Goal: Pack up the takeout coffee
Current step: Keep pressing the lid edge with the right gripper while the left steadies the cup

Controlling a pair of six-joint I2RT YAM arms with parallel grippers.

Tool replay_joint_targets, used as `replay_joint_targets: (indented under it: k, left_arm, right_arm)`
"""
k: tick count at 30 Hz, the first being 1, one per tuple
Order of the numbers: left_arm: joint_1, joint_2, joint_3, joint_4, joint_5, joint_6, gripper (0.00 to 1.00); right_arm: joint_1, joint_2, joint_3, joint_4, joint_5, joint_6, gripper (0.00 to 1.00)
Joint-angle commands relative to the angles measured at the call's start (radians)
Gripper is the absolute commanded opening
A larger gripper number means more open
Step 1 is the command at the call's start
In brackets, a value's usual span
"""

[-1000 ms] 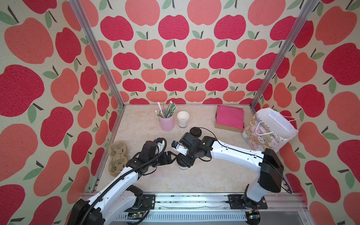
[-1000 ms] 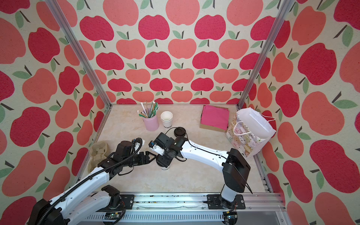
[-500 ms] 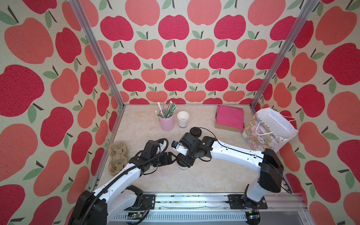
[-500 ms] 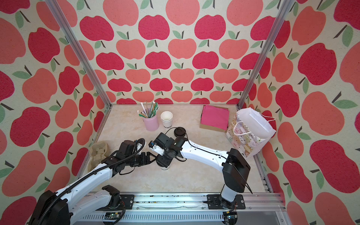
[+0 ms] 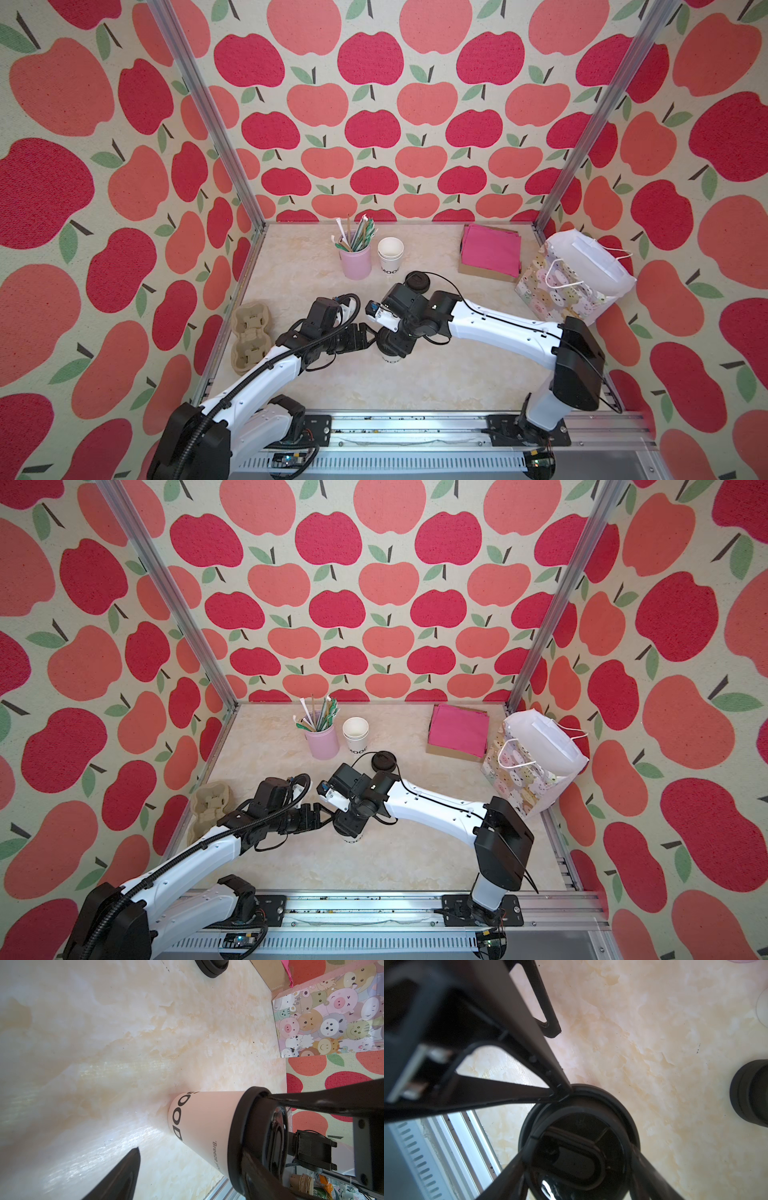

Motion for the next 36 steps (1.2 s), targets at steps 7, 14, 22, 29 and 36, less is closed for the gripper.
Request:
replay_joint_targets:
  k: [7, 14, 22, 29, 36]
  left_arm:
    - [0.034, -0.053, 0.02, -0.074, -0.096, 0.036, 0.81]
    - [0.056, -0.084, 0.014, -0.091, -0.113, 0.037, 0.85]
    - [0.067, -0.115, 0.002, -0.087, -0.127, 0.023, 0.86]
    - [0.068, -0.119, -0.005, -0.073, -0.119, 0.014, 0.86]
    - [0.067, -0.128, -0.006, -0.065, -0.117, 0.01, 0.86]
  right_arm:
    - [0.019, 0.194, -0.117, -0.177, 0.029, 0.024, 0.64]
    - [0.019, 0.2, -0.121, -0.171, 0.023, 0.033, 0.64]
    - [0.015, 0.183, -0.097, -0.172, 0.052, 0.033, 0.64]
    - [-0.02, 0.136, -0.077, -0.169, 0.072, 0.048, 0.63]
    - [-0.062, 0.099, -0.061, -0.167, 0.112, 0.047, 0.63]
